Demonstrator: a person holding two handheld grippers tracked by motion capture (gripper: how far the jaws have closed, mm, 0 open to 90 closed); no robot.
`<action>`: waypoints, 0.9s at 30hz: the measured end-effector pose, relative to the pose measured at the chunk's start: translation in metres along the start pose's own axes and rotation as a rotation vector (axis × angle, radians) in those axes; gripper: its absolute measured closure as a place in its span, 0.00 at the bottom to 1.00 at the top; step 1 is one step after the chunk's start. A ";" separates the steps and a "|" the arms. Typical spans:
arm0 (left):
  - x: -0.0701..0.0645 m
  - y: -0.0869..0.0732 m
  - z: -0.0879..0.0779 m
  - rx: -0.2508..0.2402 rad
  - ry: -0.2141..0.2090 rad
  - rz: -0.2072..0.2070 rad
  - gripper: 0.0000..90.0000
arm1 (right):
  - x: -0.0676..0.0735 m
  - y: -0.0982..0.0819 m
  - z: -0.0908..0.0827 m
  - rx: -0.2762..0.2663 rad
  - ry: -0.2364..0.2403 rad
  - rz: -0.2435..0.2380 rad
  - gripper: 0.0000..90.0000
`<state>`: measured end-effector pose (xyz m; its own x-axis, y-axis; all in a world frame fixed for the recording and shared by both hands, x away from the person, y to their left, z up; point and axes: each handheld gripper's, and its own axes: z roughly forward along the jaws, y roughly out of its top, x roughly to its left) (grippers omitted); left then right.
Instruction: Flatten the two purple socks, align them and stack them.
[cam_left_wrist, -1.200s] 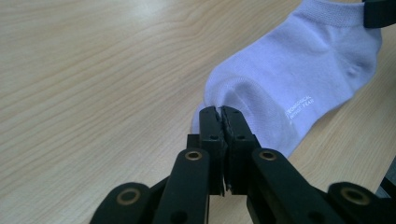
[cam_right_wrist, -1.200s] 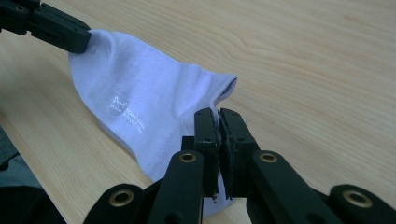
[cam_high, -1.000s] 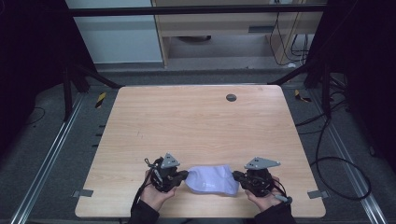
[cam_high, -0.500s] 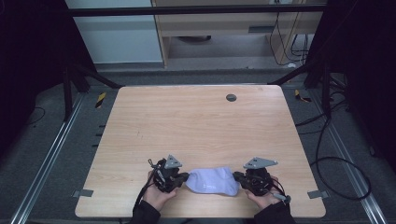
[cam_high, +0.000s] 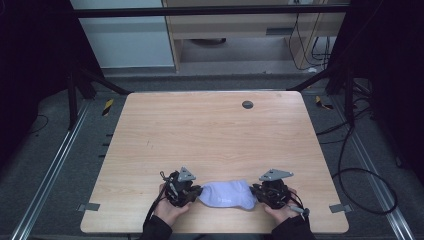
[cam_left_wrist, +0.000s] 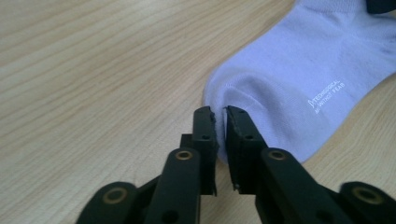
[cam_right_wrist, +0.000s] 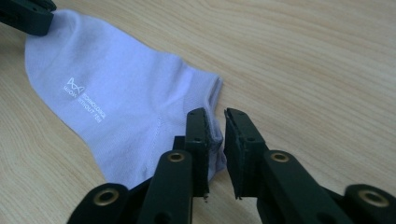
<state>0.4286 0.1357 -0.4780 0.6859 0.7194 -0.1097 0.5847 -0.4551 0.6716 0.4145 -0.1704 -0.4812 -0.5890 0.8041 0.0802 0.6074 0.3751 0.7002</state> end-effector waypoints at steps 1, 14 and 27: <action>0.001 0.001 -0.003 -0.011 0.006 0.004 0.82 | 0.000 0.000 -0.003 -0.031 -0.011 -0.015 0.82; -0.022 0.016 0.015 -0.060 -0.033 0.076 0.99 | 0.008 -0.002 0.004 -0.085 0.107 -0.048 1.00; -0.025 0.008 0.026 -0.024 -0.030 0.090 0.95 | 0.003 -0.011 0.010 -0.018 0.076 -0.041 0.98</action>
<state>0.4271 0.1010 -0.4889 0.7481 0.6600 -0.0696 0.5095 -0.5040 0.6974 0.4118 -0.1678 -0.4956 -0.6519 0.7511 0.1044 0.5728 0.3975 0.7168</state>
